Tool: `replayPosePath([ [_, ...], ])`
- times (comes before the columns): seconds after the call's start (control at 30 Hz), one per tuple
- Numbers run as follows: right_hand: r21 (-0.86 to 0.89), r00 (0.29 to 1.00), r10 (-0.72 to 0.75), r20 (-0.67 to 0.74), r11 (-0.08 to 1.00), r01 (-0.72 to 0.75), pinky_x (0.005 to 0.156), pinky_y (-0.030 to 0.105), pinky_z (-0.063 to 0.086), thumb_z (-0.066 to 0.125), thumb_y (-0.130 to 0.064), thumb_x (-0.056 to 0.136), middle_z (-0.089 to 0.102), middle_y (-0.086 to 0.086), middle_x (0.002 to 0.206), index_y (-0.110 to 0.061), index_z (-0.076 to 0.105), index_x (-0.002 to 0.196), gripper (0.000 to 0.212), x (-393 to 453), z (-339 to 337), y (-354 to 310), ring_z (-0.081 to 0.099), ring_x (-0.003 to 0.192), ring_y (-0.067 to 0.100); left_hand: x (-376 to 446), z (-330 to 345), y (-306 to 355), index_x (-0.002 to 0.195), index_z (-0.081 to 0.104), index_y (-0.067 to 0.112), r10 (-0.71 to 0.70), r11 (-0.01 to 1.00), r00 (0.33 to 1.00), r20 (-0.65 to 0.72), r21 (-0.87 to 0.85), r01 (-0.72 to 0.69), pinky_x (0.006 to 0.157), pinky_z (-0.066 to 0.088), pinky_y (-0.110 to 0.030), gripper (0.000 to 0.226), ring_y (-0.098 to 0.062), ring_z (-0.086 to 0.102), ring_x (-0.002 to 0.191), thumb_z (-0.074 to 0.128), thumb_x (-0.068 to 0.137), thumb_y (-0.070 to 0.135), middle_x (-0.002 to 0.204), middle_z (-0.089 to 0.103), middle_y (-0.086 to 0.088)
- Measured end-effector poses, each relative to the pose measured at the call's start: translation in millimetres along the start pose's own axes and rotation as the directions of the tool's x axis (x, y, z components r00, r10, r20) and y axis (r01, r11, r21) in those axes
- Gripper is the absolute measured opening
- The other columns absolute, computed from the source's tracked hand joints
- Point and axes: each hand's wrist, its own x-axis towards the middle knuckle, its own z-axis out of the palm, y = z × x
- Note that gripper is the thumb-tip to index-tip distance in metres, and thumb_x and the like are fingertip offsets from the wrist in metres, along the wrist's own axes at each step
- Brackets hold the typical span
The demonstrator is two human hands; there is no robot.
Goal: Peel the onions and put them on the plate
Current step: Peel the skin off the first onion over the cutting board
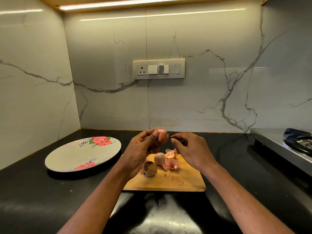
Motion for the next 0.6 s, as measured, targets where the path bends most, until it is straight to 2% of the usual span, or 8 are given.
replayPosePath([
  [0.07,0.125,1.0,-0.019,-0.005,0.992,0.02,0.079,0.008,0.051,0.066,-0.036,0.095,0.072,-0.012,0.108,-0.026,0.071,0.119,0.027,0,-1,-7,0.066,0.096,0.001,0,0,0,0.126,0.064,0.017,0.004,1.0,1.0,-0.023,-0.019,-0.004,0.085,0.057,-0.028,0.047,-0.02,0.068,0.107,0.062,0.083,0.036,0.115,0.073,-0.004],
  [0.17,0.234,0.999,-0.038,-0.02,0.971,0.042,0.084,0.019,0.058,0.068,-0.037,0.092,0.073,-0.012,0.106,-0.027,0.071,0.118,0.028,-1,-1,-15,0.069,0.095,0.002,1,-1,-1,0.123,0.063,0.017,0.008,0.999,0.999,-0.04,-0.031,-0.009,0.086,0.058,-0.031,0.047,-0.023,0.07,0.107,0.066,0.079,0.036,0.11,0.075,-0.005],
  [0.3,0.183,0.993,-0.075,-0.086,0.979,0.09,0.082,0.025,0.06,0.072,-0.031,0.091,0.076,-0.008,0.097,-0.021,0.075,0.111,0.023,-2,2,-14,0.071,0.089,0.004,1,-1,-1,0.123,0.062,0.016,0.016,1.0,1.0,-0.005,-0.014,-0.016,0.087,0.058,-0.032,0.046,-0.021,0.072,0.103,0.067,0.081,0.032,0.104,0.076,-0.004],
  [0.47,0.174,0.989,-0.069,-0.13,0.981,0.091,0.078,0.03,0.062,0.073,-0.028,0.09,0.075,-0.006,0.09,-0.019,0.077,0.105,0.017,-3,4,-11,0.072,0.085,0.008,1,0,-2,0.124,0.063,0.017,0.022,1.0,0.999,0.026,0.019,-0.022,0.089,0.058,-0.031,0.043,-0.02,0.072,0.104,0.065,0.083,0.029,0.108,0.076,-0.004],
  [0.6,0.177,0.987,-0.04,-0.155,0.982,0.068,0.076,0.027,0.062,0.074,-0.025,0.09,0.075,-0.006,0.088,-0.019,0.077,0.1,0.013,-3,9,-10,0.071,0.082,0.007,1,0,-3,0.123,0.063,0.017,0.013,1.0,1.0,0.022,0.016,-0.013,0.088,0.058,-0.031,0.041,-0.02,0.072,0.104,0.065,0.084,0.028,0.109,0.075,-0.005],
])
